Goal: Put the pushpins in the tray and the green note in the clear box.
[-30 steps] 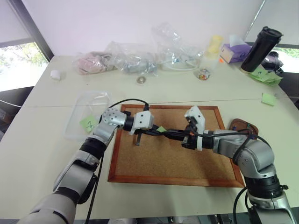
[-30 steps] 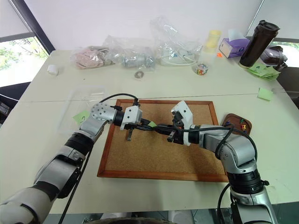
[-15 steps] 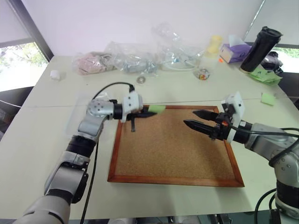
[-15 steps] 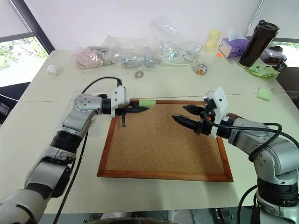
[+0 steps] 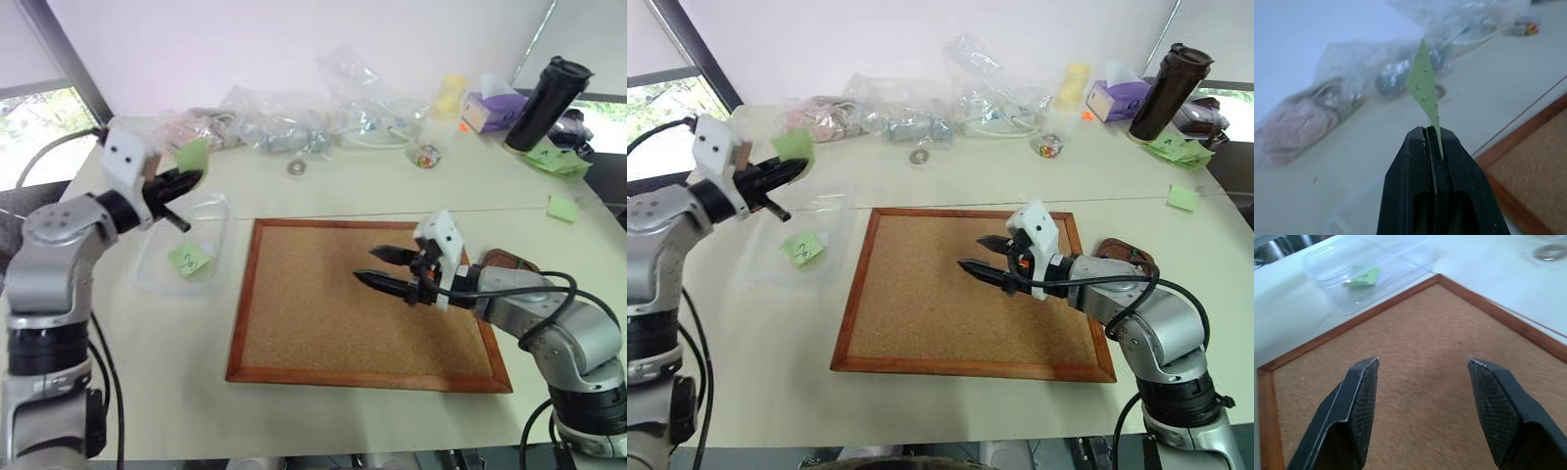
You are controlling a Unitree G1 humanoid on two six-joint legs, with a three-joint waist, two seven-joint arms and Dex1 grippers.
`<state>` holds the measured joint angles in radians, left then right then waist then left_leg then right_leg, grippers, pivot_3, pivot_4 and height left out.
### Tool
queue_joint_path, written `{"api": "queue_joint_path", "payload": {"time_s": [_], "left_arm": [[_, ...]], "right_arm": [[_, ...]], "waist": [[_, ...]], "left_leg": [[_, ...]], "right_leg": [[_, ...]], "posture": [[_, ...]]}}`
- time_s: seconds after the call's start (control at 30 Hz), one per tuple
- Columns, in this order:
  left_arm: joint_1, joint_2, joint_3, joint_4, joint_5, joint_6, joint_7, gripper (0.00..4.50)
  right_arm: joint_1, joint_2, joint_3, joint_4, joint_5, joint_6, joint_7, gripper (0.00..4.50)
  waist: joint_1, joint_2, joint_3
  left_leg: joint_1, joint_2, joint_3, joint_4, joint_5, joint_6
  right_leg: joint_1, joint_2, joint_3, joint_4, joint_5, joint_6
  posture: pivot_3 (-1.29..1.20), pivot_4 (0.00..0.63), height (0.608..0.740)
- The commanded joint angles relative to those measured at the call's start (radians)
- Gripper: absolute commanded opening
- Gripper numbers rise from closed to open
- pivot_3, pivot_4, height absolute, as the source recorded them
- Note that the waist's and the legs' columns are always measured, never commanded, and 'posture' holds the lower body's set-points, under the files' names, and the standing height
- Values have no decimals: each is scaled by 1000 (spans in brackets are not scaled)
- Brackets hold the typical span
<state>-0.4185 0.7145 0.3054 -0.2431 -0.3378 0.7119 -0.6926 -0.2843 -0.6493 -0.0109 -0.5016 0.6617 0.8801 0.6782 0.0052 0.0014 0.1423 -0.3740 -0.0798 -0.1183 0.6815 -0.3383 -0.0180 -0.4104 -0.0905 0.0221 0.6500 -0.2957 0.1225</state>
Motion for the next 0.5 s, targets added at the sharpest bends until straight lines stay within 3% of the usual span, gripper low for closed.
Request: {"api": "queue_joint_path", "payload": {"time_s": [0.03,0.17,0.3,0.5], "left_arm": [[84,22,22,-52,-6,20,15,0],[143,14,-12,-18,2,-4,22,0],[178,1,-18,21,2,-46,18,1420],[157,11,38,-28,-118,-13,-35,4436]], "right_arm": [[-31,-16,10,21,-25,-41,30,2918],[-47,-20,31,46,-53,-62,51,2918],[-43,-22,24,47,-61,-65,58,2960],[-26,-38,2,46,-65,-60,61,2960]], "waist": [[4,0,0],[7,0,0],[6,0,0],[6,0,0]], "left_leg": [[0,0,0,0,0,0],[0,0,0,0,0,0],[0,-1,0,-1,0,0],[0,-1,0,-1,0,0]], "right_leg": [[0,0,0,0,0,0],[0,0,0,0,0,0],[0,-2,0,0,0,0],[-1,-2,-1,0,0,0]], "posture": [[0,150,740],[0,150,740],[0,150,740],[0,150,740]]}}
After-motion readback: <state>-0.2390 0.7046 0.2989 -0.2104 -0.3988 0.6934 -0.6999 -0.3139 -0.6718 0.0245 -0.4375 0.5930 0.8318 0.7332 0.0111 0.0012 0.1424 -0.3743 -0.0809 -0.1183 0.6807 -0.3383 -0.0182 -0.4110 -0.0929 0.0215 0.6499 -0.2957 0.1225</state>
